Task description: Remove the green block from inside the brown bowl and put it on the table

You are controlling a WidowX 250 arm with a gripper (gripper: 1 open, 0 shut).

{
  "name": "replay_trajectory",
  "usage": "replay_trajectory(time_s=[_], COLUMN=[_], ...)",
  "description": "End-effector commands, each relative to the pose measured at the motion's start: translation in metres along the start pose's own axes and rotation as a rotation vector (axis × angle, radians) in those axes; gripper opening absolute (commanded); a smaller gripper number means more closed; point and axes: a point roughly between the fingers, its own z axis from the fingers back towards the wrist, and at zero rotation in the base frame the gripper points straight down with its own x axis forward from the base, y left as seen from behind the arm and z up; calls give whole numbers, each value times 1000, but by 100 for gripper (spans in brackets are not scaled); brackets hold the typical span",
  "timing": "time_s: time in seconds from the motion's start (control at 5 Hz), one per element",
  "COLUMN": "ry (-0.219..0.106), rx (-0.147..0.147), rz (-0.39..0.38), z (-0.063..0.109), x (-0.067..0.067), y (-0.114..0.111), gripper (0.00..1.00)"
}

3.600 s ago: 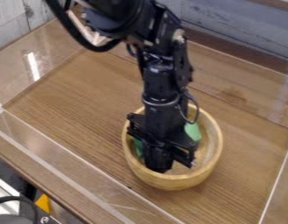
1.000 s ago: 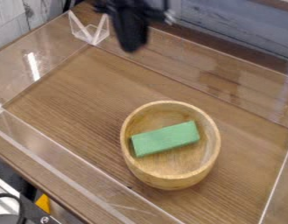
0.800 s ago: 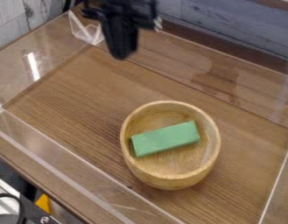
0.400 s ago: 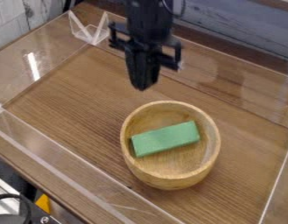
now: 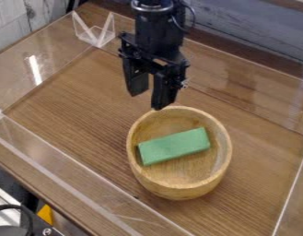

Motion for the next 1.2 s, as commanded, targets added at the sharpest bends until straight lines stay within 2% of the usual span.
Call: replay_trajectory(time_s=[0.0,0.6,1.0], ry=[-26,-22,-22], rx=[17,38,41], rz=[-33,-105,-61], z=[0,-38,-33], x=[-1,30,32], y=[2,-26,-29], gripper=[100,100,100])
